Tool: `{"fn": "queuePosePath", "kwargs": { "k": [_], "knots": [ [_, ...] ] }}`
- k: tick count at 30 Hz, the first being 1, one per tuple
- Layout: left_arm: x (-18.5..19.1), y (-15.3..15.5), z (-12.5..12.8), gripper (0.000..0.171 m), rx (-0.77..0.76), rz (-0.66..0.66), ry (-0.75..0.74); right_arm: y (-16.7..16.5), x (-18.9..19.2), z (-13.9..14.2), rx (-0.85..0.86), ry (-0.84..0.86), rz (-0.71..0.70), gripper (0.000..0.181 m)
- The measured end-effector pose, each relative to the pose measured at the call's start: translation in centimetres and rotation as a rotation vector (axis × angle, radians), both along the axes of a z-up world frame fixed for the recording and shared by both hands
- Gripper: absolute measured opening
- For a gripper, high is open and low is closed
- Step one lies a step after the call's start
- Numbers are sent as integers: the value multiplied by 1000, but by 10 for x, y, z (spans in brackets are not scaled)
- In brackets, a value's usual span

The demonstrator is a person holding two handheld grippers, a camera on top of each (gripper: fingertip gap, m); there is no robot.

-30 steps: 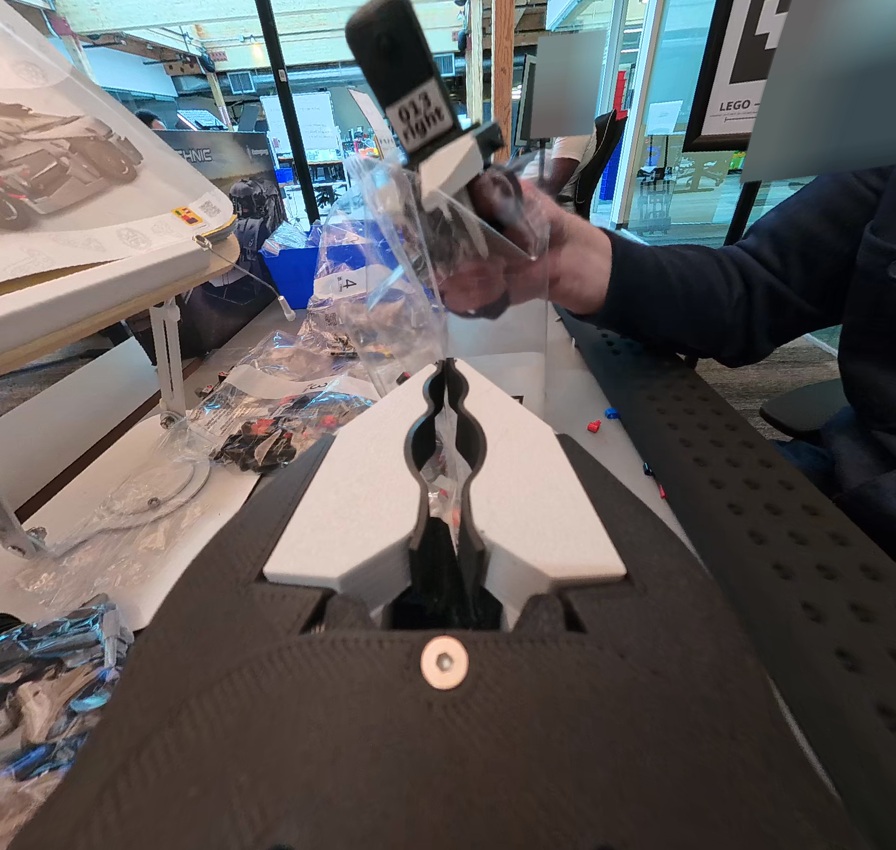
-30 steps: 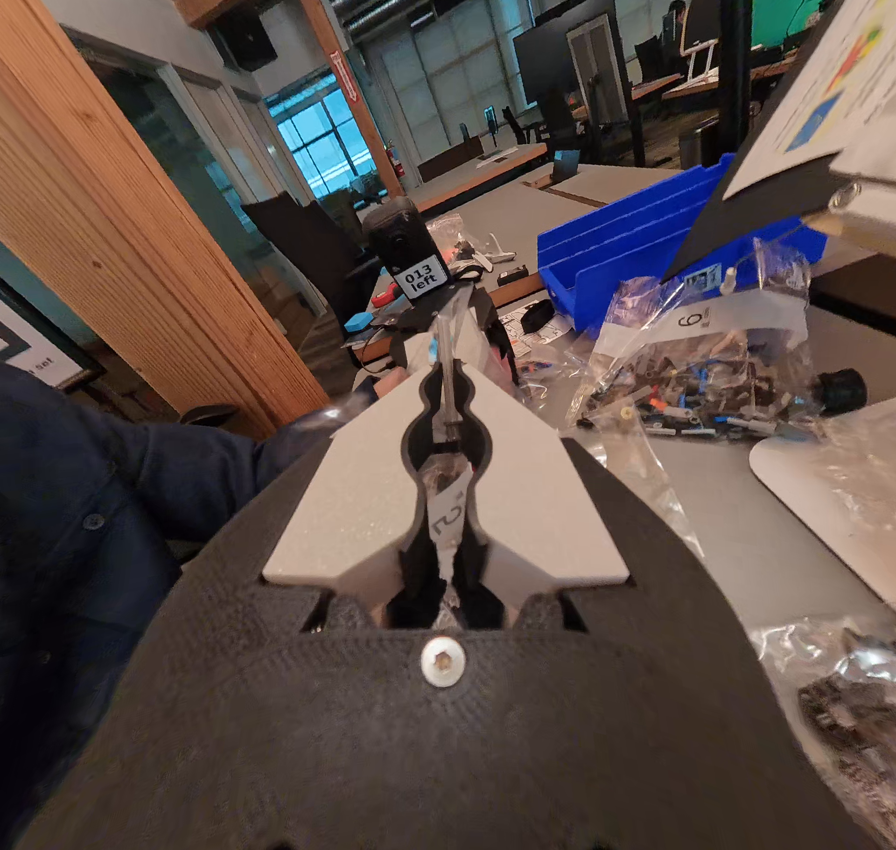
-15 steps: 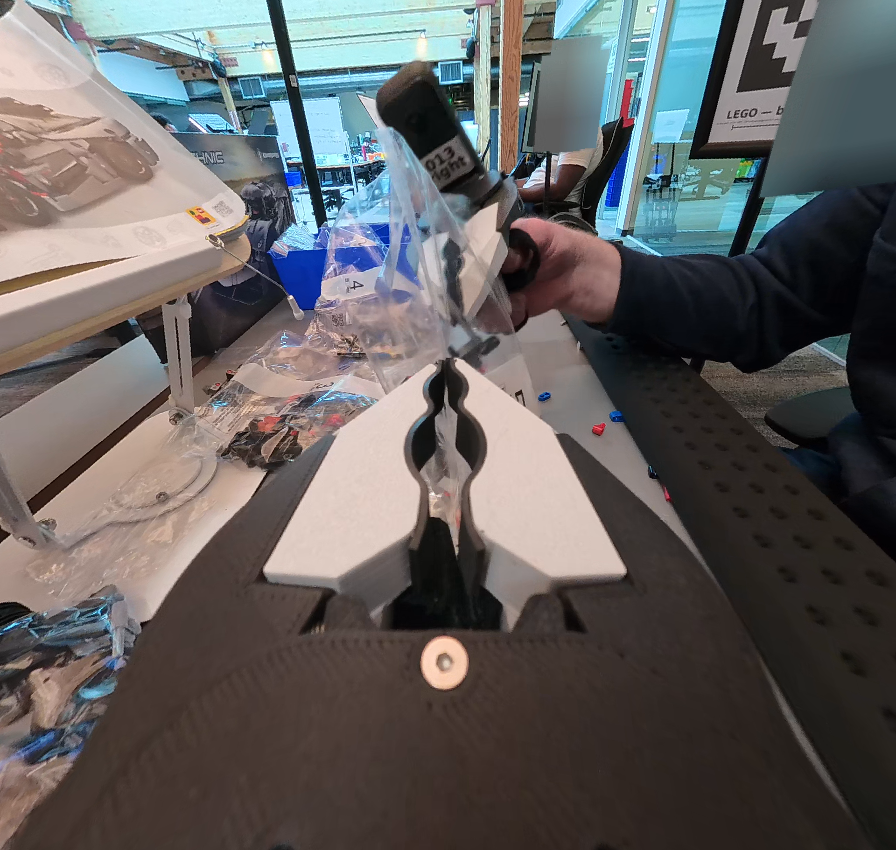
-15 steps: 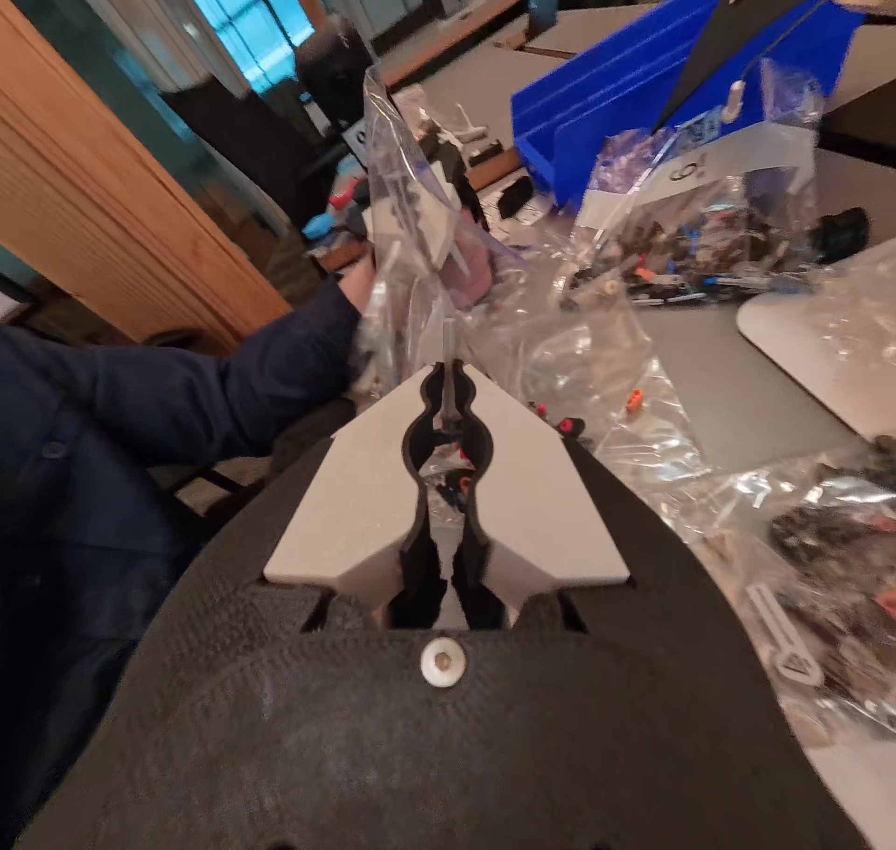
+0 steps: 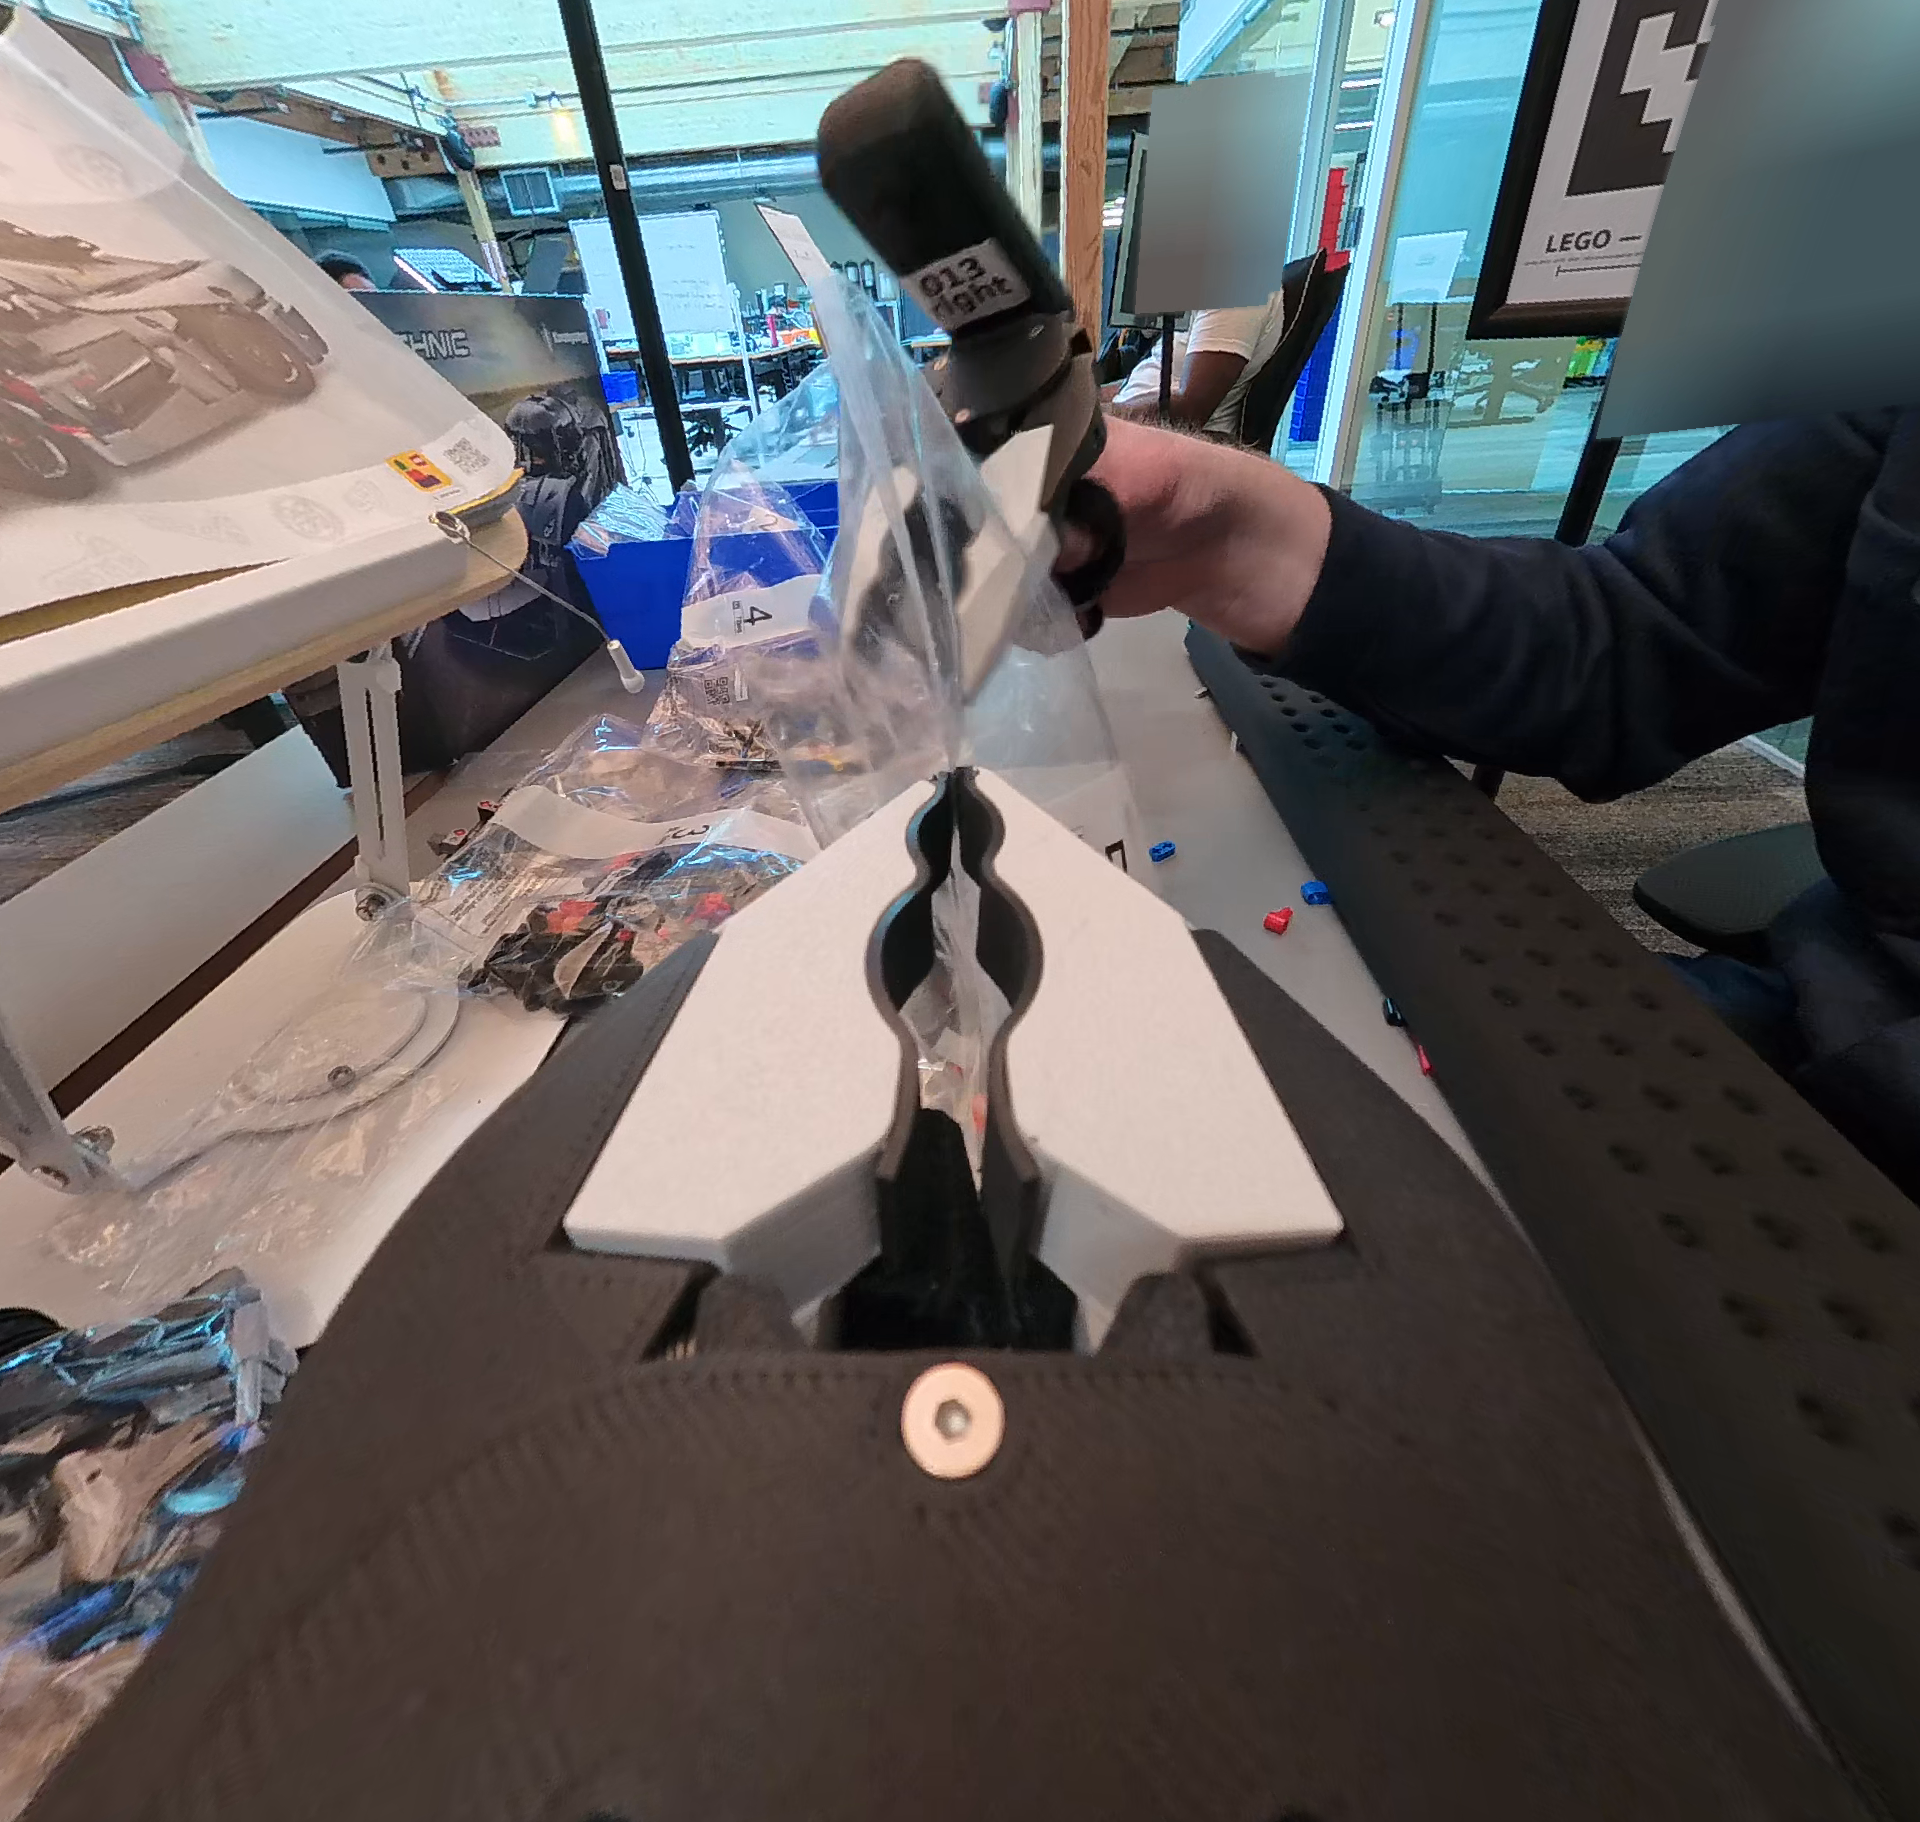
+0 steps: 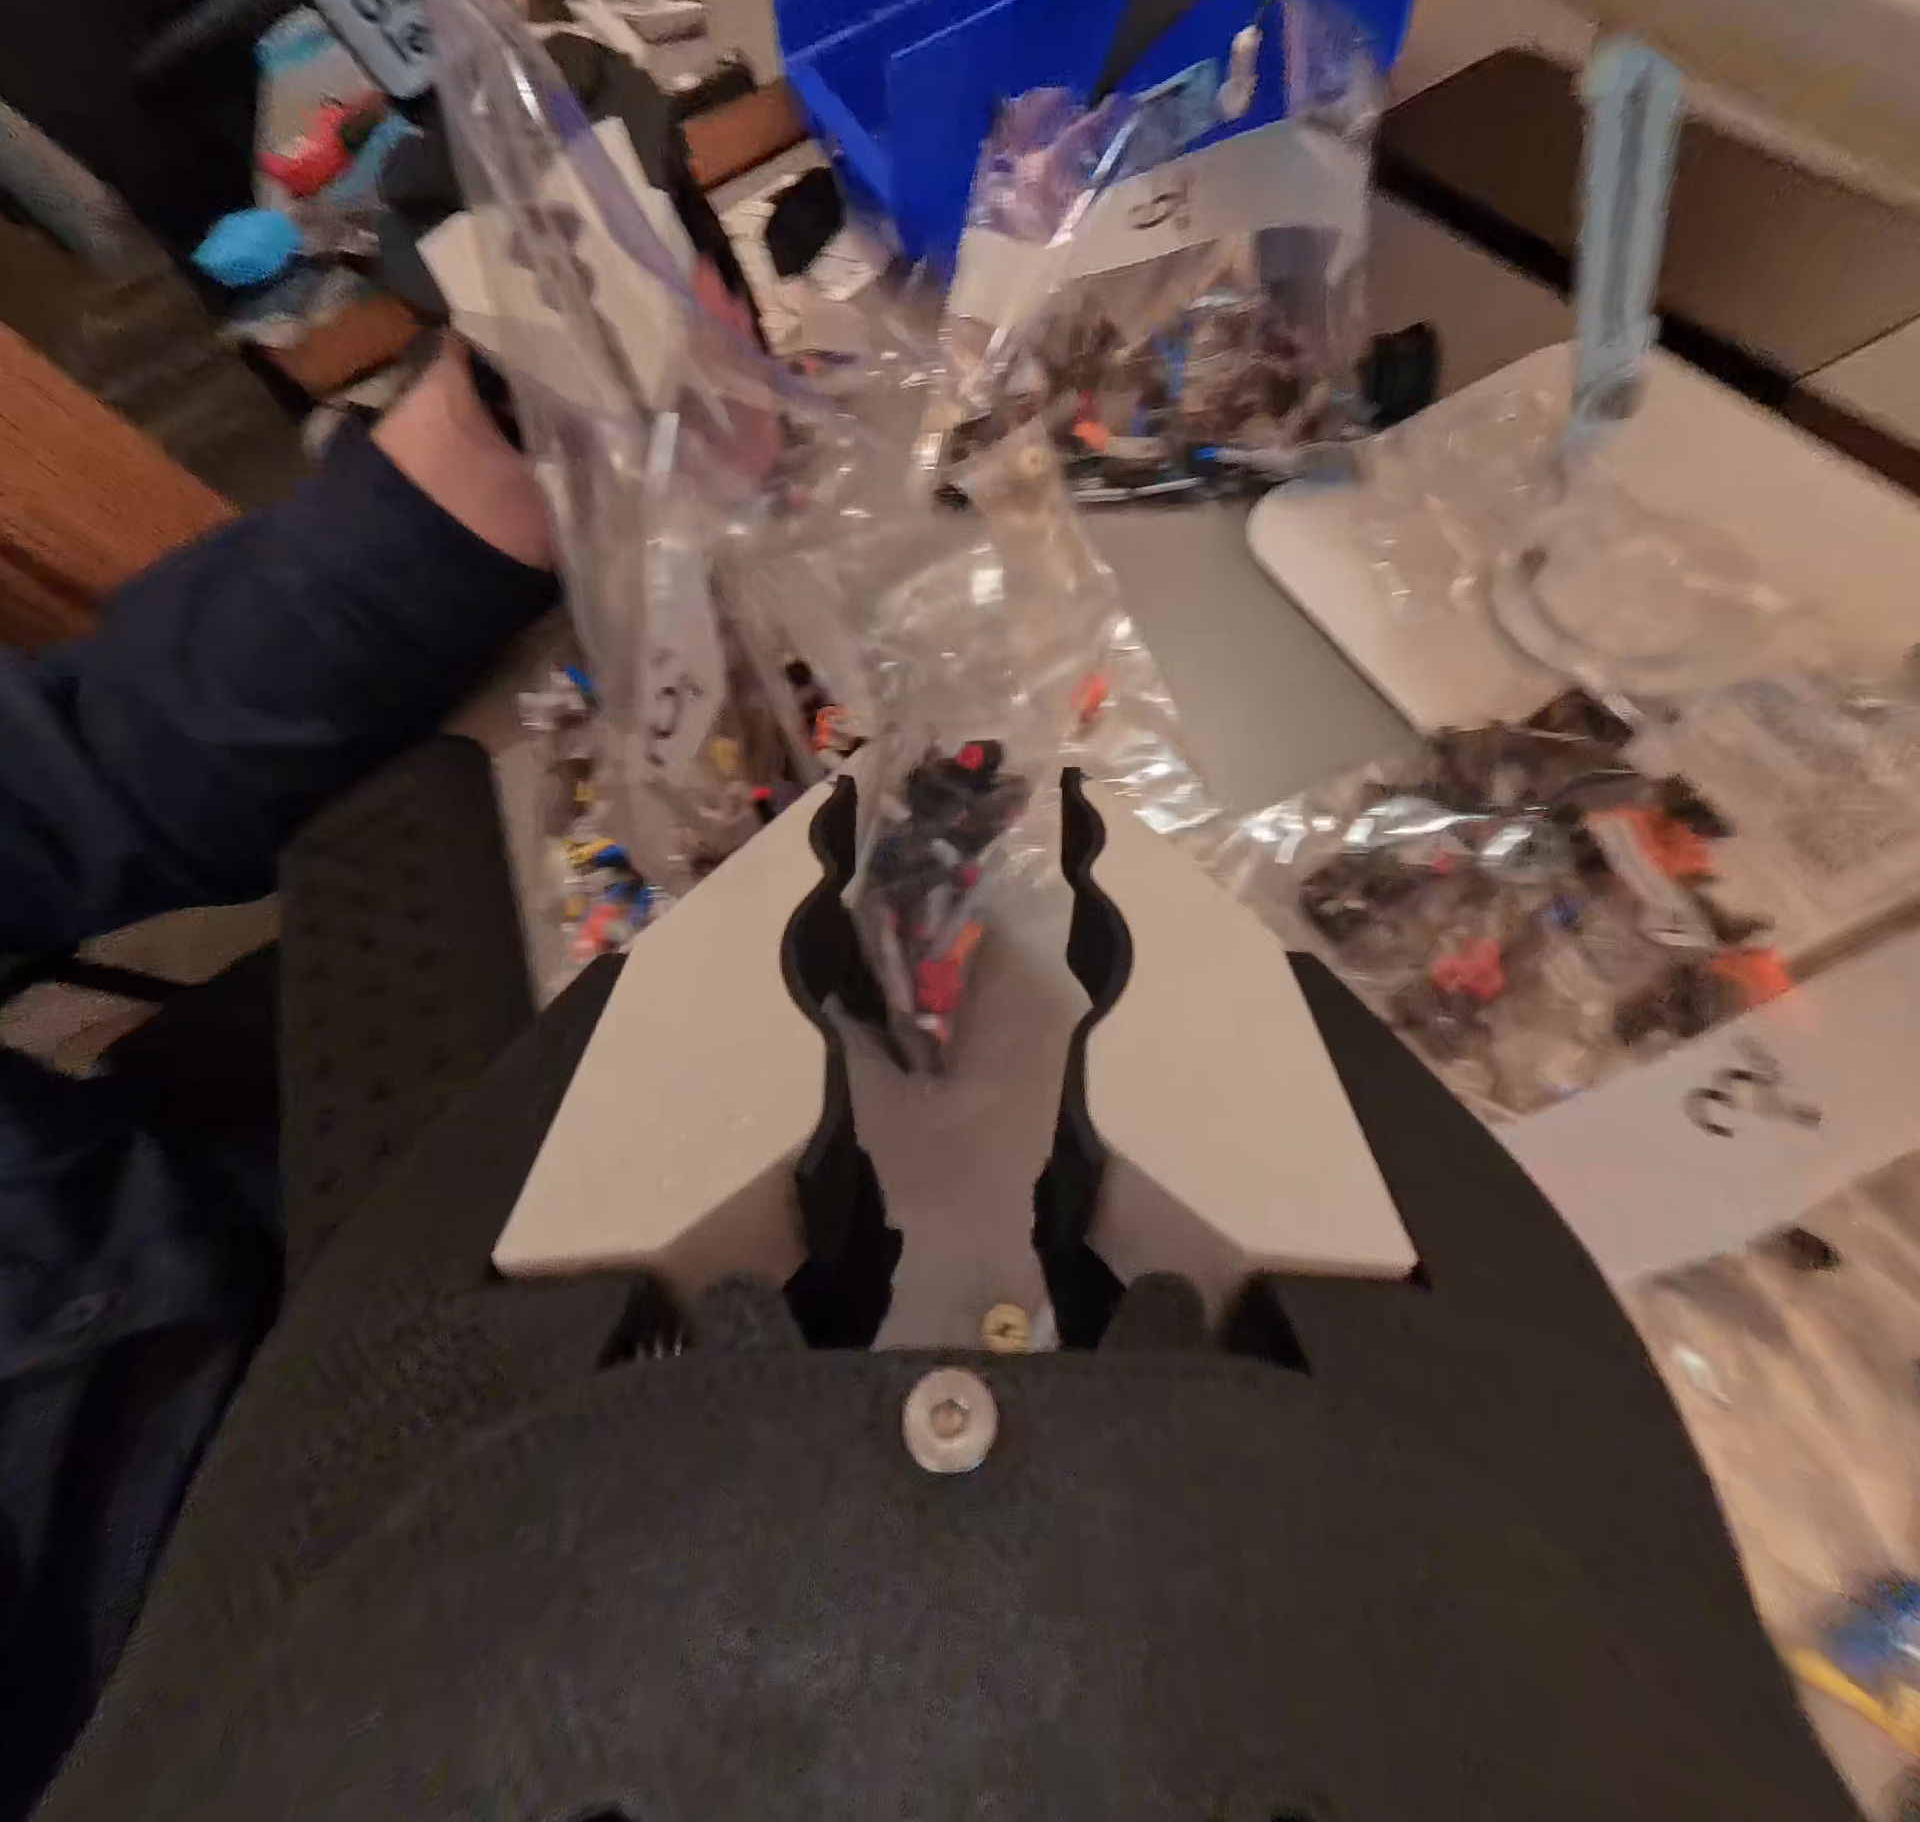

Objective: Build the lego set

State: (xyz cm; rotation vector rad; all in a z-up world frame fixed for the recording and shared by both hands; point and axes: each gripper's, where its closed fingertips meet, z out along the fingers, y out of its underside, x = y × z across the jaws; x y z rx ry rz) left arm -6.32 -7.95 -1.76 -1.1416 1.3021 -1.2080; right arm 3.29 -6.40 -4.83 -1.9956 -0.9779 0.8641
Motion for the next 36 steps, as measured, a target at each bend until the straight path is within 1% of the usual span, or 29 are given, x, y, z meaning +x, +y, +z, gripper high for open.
{"fn": "queuePosePath", "kwargs": {
  "k": [1, 3, 6, 7, 9, 11, 13, 14, 16, 17, 18, 20, 22, 26, 29, 31, 34, 35, 36],
  "knots": [
    [0, -1, 0, 0, 1, -2, -1, -5, -5, 2, -36, 51, 24, 42],
    [1, -2, 1, 0, 5, -6, 0, -7, -11, 7, -83, 117, 23, 47],
    [2, -3, 1, 0, 14, -4, 6, -2, -10, 2, -124, 97, -28, 61],
    [2, -3, 1, 0, 16, -4, 7, -2, -11, 0, -134, 89, -32, 59],
    [3, -4, 2, 0, 21, -5, 7, -8, -17, -4, -171, 77, 17, 40],
    [4, -5, 2, 0, 26, -5, 10, -15, -26, 8, -180, 151, 63, 41],
    [5, -6, 3, 0, 31, -4, 11, -19, -30, 17, -209, 200, 91, 46],
    [5, -6, 3, 0, 34, -2, 13, -19, -32, 17, -222, 204, 94, 46],
    [6, -6, 3, 0, 39, 1, 16, -14, -27, 3, -211, 85, 56, 34],
    [6, -6, 2, 0, 41, 1, 19, -15, -25, -5, -204, 18, 52, 23],
    [6, -6, 2, 0, 45, 4, 25, -18, -26, -9, -193, -30, 69, 0],
    [7, -6, 3, 0, 48, 10, 21, -17, -25, -7, -153, -71, 60, 0],
    [5, -4, 7, 0, 62, 31, 3, -11, -15, -1, -99, -111, 7, 0],
    [1, 2, 19, 0, 85, 83, -45, -3, 9, 28, 31, -167, -99, 0],
    [3, 6, 11, 0, 89, 97, -9, -1, 26, 43, 77, -210, -157, 0],
    [9, 8, 3, 0, 89, 104, 27, 4, 35, 41, 93, -262, -199, 0],
    [16, 12, -14, 0, 57, 103, 87, 9, 42, 18, 33, -318, -207, 0],
    [18, 13, -18, 0, 46, 103, 98, 11, 45, 16, 45, -309, -217, 3],
    [19, 13, -19, 0, 39, 102, 99, 11, 50, 17, 59, -301, -233, 12]
  ]
}}
